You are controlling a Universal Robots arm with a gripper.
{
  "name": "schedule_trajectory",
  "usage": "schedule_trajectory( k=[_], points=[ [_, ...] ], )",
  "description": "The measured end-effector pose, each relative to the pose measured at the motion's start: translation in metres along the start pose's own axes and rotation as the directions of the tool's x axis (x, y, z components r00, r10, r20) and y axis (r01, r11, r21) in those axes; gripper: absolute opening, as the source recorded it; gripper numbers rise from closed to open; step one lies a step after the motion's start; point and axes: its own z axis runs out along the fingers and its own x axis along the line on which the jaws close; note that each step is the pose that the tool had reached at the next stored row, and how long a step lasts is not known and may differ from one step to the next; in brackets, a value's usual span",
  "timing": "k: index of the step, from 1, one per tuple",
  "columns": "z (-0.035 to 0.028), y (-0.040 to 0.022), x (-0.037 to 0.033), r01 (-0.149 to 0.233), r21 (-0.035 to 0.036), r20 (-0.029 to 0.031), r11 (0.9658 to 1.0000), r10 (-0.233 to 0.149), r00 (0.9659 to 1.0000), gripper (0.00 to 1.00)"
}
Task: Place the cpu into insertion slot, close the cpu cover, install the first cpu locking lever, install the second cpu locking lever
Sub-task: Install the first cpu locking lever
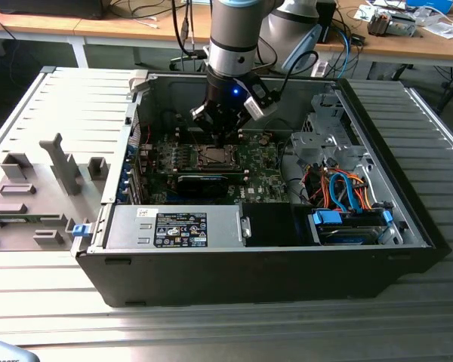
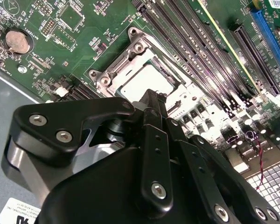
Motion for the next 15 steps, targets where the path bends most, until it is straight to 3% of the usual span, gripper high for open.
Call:
schedule_trajectory(
  k=[6,15],
  points=[
    [-0.0010,0.0001,0.0001,0.000,0.0001,-0.0001,1.0000,0.000,1.0000,0.11],
    [-0.0117,0.0003,0.0005,0.000,-0.0018,0.0006,1.0000,0.000,1.0000,0.11]
  ],
)
